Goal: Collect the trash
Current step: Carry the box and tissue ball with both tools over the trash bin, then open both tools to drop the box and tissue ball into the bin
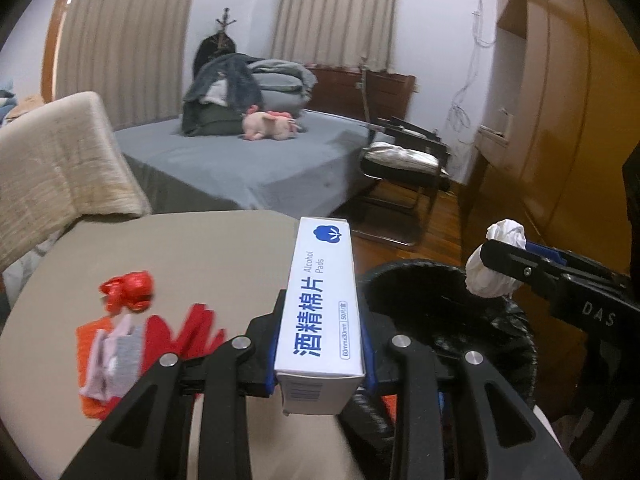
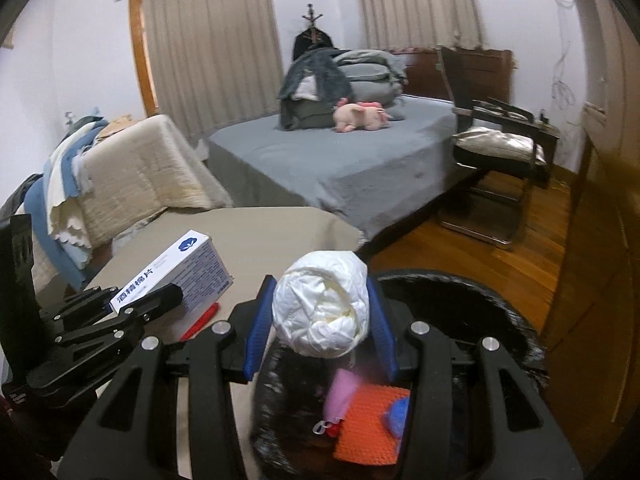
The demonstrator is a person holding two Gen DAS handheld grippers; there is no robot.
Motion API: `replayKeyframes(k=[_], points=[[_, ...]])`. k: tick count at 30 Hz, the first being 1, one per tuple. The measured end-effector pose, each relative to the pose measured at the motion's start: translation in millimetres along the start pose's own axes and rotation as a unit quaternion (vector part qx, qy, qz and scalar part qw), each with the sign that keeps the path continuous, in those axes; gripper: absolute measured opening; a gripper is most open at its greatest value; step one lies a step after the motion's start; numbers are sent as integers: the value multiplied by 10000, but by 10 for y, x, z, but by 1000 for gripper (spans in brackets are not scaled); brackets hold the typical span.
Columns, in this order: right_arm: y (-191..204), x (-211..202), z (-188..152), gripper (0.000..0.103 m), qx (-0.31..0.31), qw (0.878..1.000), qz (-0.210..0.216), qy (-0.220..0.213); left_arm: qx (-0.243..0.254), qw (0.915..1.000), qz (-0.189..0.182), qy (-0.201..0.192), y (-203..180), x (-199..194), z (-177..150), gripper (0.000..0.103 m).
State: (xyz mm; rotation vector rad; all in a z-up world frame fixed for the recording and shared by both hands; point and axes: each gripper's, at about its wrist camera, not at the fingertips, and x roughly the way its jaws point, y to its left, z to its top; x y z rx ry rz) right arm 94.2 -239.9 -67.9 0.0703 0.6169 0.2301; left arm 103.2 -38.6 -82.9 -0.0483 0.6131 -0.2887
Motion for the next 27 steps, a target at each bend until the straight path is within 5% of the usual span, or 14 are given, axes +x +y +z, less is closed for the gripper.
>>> replayKeyframes(k=[27], points=[[-964,-91,-400,44,553,9941,-890,277,536,9933,-897,504,-916,715,-125,31]])
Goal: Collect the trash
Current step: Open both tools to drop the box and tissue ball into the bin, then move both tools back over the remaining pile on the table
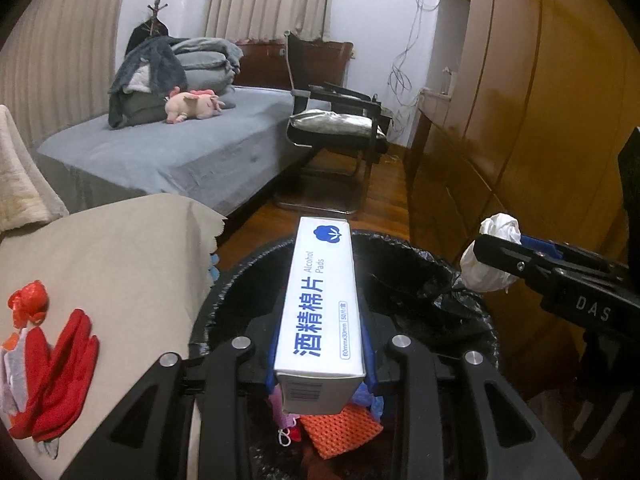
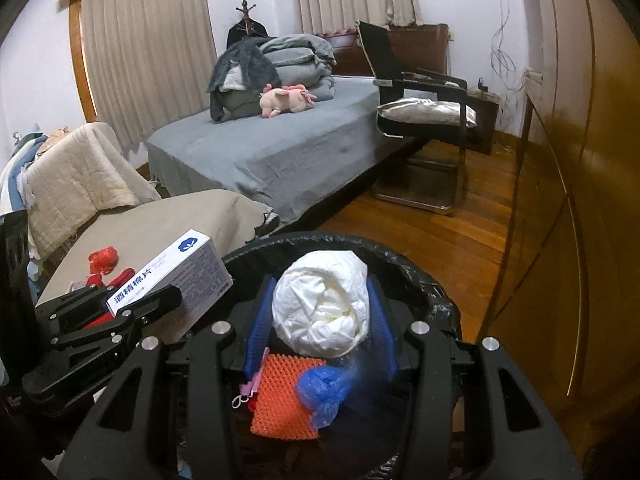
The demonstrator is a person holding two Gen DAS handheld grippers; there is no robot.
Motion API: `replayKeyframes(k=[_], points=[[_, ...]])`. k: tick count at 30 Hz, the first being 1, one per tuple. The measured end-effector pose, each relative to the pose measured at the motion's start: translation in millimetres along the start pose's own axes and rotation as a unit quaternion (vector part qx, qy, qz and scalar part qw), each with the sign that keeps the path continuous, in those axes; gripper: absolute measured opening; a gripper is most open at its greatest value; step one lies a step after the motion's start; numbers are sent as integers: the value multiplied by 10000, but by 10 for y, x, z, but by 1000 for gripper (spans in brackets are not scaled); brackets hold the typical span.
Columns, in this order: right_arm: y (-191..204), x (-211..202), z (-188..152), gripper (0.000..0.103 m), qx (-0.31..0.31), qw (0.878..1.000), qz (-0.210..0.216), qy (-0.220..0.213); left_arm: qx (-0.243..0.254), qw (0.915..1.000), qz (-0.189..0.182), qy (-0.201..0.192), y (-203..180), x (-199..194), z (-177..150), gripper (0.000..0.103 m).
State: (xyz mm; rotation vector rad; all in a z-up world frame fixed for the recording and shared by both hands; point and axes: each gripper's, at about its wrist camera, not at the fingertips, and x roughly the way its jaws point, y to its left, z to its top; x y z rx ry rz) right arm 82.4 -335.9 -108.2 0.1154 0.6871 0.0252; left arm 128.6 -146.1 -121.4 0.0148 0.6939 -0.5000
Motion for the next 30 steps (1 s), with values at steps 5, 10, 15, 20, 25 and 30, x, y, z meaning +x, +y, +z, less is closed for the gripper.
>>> replayKeyframes(k=[5,10,15,20,25,30], points=[[-65,78,-31,52,24,9999,-74,71,48,9999,-136,95,-37,121,19,32],[-129,66,-40,76,95,9997,-204,54,27,9998,-188,104,11,110,-17,58],[-132,9,-12,95,188,9994,-261,-100,-29,10000,55,32,189,-53,-73,72],[16,-9,39,96,183,9997,-87,-160,-292,9987,377,-168,437,-317,-70,84],[291,10,111,96,103,9995,201,-220,-530,9949,748,-411,689,-633,-54,94],[597,68,171,97,-16,9986,484,-223,-709,9902,1066,-558,923,-904,-112,94]])
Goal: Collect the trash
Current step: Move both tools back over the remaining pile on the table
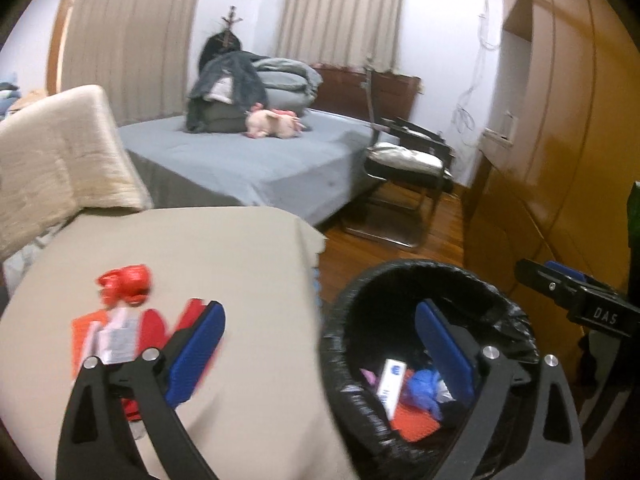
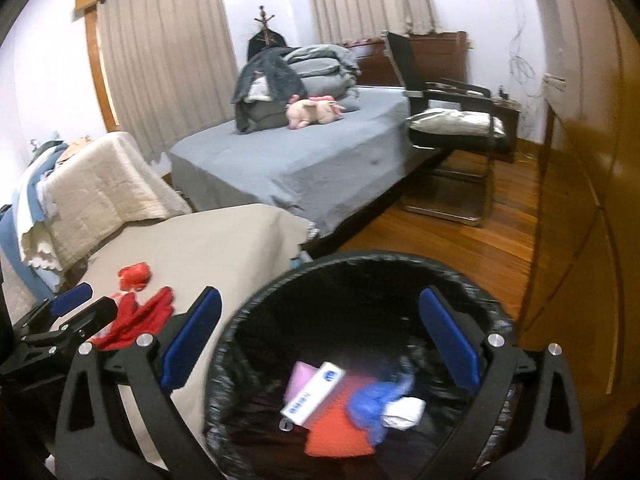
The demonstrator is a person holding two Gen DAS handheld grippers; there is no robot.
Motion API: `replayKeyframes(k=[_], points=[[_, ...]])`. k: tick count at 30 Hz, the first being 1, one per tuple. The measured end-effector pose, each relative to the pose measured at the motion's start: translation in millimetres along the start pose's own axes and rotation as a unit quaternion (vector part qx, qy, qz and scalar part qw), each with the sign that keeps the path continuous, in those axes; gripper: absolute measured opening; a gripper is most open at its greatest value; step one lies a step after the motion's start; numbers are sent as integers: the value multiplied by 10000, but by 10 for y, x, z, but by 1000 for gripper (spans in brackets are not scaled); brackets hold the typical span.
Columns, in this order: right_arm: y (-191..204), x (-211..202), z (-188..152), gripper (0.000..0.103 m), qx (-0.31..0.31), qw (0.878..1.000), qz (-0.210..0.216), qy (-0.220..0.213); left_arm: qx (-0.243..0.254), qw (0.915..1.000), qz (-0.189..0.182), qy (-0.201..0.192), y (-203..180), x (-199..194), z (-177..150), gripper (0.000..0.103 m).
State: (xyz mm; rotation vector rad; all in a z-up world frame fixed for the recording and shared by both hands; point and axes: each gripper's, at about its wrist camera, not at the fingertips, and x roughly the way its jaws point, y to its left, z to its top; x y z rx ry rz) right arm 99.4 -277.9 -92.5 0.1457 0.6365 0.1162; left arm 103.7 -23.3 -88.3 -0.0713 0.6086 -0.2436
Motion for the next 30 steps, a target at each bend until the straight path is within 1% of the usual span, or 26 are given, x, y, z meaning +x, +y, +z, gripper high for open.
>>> replayKeyframes(k=[8,16,22,27,30], points=[[574,193,51,97,-376,9985,388,21,-211,9977,617,-189,473,-287,-85,94],[1113,448,-25,97,-645,9950,729,207,-461,9918,1182,-177,969,-428,-244,94],[1458,692,-107,97,-749,9920,934,395,-660,9869,1473,-82,1325,-459,-398,94],[1729,919,-229,96,-843,9896,1002,604,-810,9836,1611,-8,1565,-459,-498,94],[1854,1010,-297,96,-866,9884,1035,691,-809,9827,1666,48,1675,-451,-546,94]])
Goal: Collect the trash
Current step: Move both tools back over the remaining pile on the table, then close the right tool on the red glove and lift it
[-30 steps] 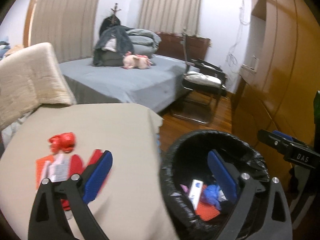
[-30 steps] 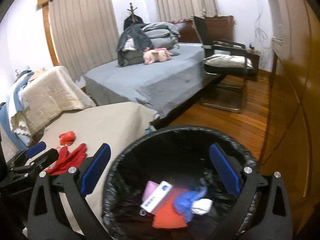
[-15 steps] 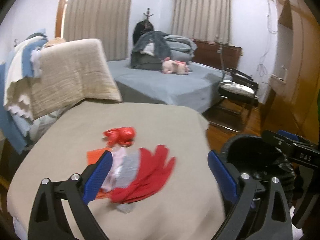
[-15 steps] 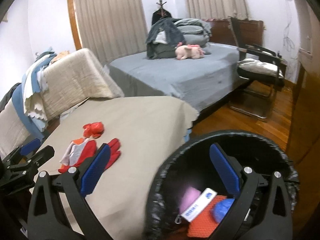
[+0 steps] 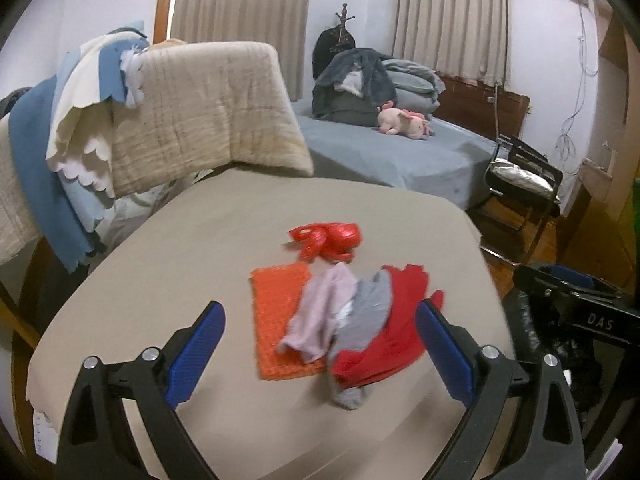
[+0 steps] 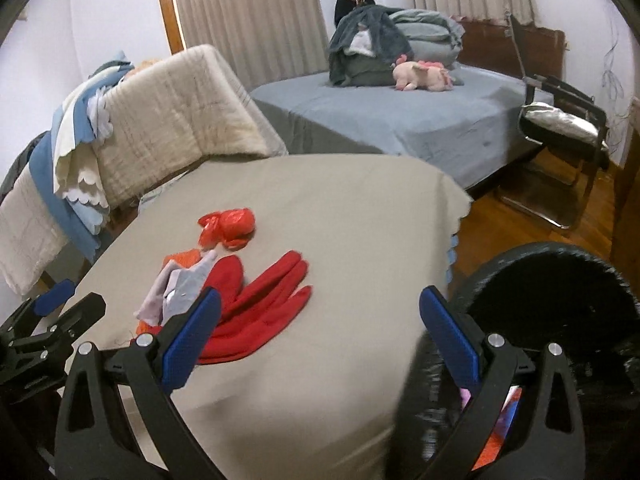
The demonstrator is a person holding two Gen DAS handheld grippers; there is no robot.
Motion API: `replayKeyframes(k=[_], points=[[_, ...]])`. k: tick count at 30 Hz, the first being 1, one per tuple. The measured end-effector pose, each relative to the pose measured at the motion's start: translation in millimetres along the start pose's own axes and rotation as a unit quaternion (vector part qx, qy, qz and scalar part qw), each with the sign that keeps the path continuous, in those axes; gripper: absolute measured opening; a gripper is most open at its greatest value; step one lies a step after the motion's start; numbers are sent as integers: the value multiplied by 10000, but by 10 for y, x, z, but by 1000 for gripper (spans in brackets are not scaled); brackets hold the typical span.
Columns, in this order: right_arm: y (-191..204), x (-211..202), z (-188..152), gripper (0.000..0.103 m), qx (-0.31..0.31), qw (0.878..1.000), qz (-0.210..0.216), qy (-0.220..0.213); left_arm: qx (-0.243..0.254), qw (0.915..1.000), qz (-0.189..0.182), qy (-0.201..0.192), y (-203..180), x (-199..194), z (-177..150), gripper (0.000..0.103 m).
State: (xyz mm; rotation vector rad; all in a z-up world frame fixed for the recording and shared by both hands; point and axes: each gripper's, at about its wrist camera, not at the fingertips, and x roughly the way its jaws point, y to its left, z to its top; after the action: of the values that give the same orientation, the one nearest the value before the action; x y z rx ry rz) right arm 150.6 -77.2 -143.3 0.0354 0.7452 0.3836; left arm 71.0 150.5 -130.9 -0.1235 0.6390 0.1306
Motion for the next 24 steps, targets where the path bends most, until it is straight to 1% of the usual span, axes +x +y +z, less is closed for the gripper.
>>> replayKeyframes(k=[8,11,20,24], points=[[376,339,-139,96,-219,9991,94,347,63,9997,64,212,279,159,-117,93],[496,466,-170,96,-305,9983,138,479,-18,9996,83,251,388,210,-145,93],[734,731,-203,96,-470,9963,222,684,-138,9997,125,184,545,295,-100,93],[697,800,-258,96,-624,9943,155,850,-161,9997,108,156,558,316,-81,93]])
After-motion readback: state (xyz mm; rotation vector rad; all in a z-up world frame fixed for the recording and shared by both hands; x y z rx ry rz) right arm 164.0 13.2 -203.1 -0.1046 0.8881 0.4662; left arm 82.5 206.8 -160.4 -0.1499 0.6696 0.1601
